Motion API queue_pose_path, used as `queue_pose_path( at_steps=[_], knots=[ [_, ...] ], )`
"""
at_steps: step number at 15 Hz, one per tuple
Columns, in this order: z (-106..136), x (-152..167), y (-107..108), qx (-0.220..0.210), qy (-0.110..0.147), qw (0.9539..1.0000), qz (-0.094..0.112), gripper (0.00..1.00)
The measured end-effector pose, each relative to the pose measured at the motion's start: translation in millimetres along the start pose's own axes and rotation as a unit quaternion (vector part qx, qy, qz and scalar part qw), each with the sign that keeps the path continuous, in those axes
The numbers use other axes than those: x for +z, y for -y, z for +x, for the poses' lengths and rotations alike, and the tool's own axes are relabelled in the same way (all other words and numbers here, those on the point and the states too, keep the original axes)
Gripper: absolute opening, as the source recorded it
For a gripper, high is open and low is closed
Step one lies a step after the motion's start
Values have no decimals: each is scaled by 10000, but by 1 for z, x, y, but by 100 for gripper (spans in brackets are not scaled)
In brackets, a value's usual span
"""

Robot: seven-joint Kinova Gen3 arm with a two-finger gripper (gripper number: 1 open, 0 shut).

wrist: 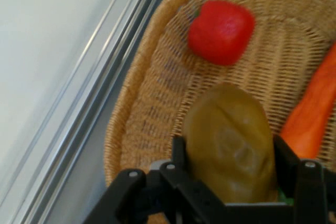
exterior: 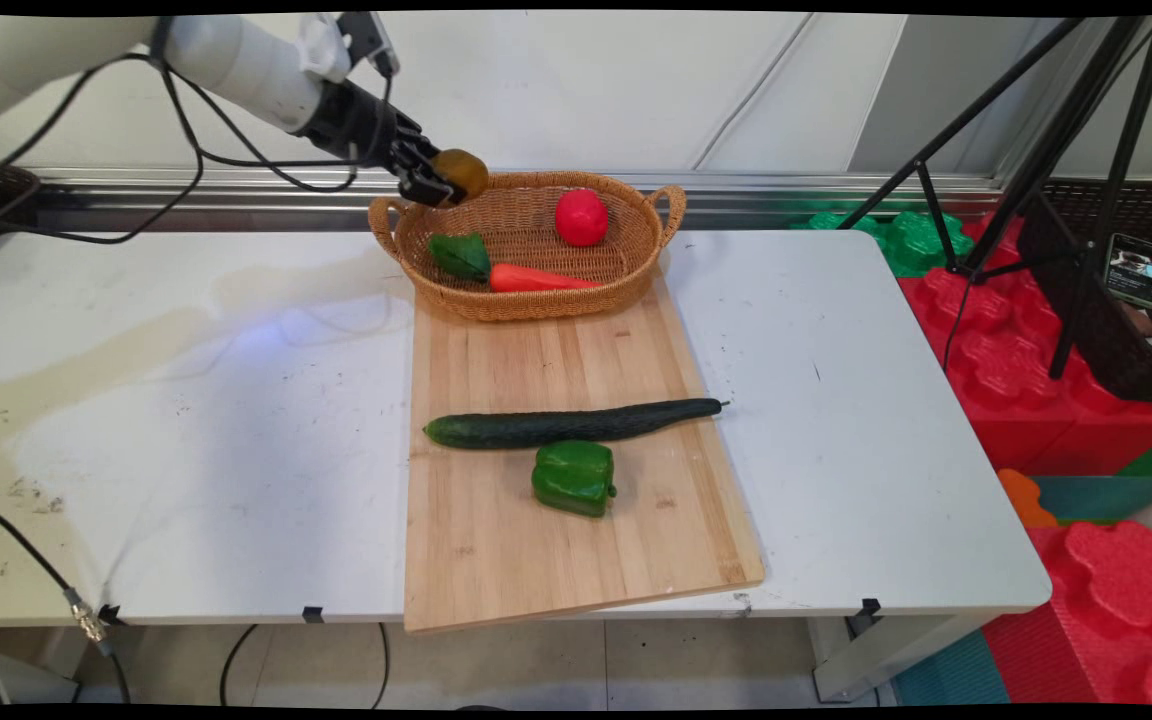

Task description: Place the picked object on the cutting board

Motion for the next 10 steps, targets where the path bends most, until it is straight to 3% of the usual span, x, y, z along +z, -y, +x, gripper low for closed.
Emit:
queue_pose_path(
  at_steps=[5,10],
  knots=[
    [4,-40,-25,175,-193,9980,-579,0],
    [2,-47,-57,239,-237,9936,-1077,0]
  ],
)
